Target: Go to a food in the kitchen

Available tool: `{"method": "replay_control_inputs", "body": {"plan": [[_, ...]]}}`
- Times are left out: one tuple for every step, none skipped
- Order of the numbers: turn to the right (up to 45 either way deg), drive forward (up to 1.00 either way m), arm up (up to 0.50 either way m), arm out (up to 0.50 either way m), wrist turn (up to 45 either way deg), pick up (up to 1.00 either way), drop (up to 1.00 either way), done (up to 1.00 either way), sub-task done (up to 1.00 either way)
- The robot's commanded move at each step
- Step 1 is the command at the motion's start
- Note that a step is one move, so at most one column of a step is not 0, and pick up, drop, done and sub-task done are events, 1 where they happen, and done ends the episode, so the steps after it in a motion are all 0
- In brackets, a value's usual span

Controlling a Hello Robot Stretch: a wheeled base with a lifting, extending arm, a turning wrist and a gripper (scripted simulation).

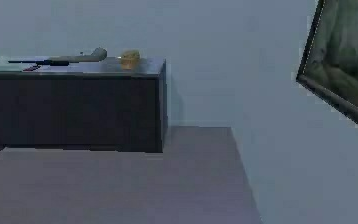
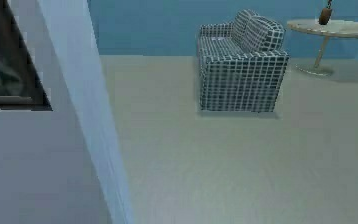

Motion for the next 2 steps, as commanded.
{"method": "replay_control_inputs", "body": {"plan": [[0.0,1.0,0.0,0.0,0.0,0.0,0.0,0.0,0.0],[9.0,0.0,0.0,0.0,0.0,0.0,0.0,0.0,0.0]]}}
